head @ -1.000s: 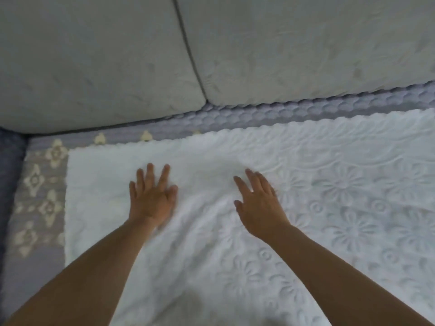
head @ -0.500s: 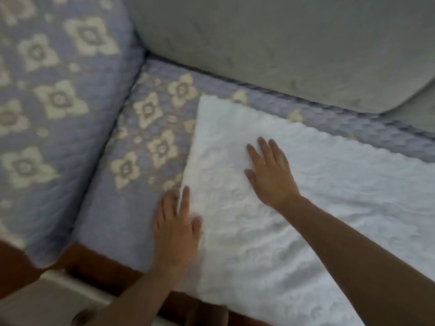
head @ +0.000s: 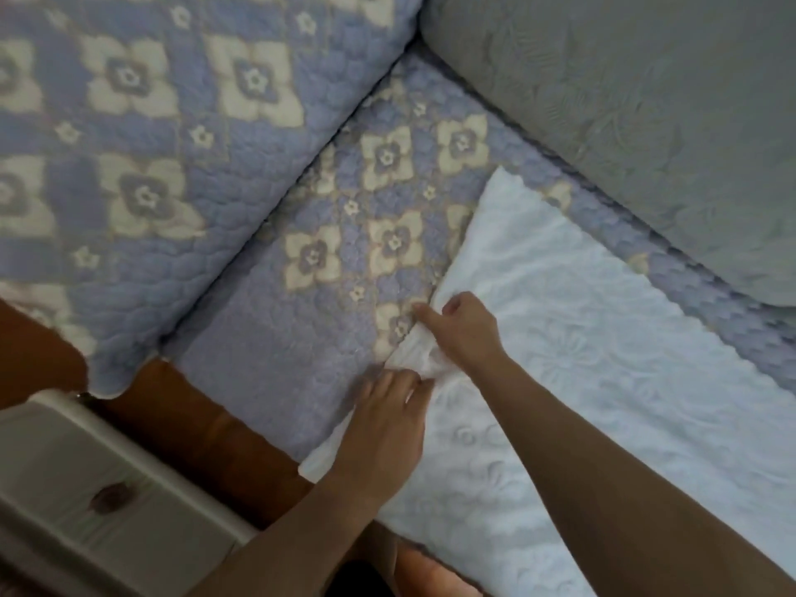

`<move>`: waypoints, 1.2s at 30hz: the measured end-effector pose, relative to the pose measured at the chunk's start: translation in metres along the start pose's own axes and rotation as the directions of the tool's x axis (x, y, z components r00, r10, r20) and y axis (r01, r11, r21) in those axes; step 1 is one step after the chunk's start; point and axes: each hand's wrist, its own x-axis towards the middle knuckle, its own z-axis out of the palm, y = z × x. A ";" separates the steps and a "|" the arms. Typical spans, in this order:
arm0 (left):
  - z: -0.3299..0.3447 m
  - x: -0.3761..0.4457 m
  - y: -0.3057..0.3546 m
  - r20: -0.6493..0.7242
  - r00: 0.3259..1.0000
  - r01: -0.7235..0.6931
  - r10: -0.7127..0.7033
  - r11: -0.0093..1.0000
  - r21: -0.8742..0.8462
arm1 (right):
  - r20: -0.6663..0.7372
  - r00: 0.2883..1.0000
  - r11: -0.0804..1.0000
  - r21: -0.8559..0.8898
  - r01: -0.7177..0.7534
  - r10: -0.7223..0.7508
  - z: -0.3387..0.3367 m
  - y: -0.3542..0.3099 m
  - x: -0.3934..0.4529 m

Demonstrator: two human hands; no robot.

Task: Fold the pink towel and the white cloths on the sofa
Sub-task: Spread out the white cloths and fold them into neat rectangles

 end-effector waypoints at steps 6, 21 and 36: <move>-0.001 -0.012 0.003 -0.027 0.988 0.148 -0.151 0.983 -0.107 | 0.002 1.000 0.991 0.135 0.009 -0.010 -0.005 0.014 0.012; 0.009 0.011 0.019 0.046 0.942 0.336 -0.333 0.936 -0.106 | -0.138 0.987 0.996 0.010 0.084 -0.082 0.015 0.013 0.006; 0.016 0.008 0.018 0.061 0.974 0.222 -0.218 0.973 -0.063 | -0.055 0.997 0.998 0.033 0.047 -0.045 0.004 0.008 0.019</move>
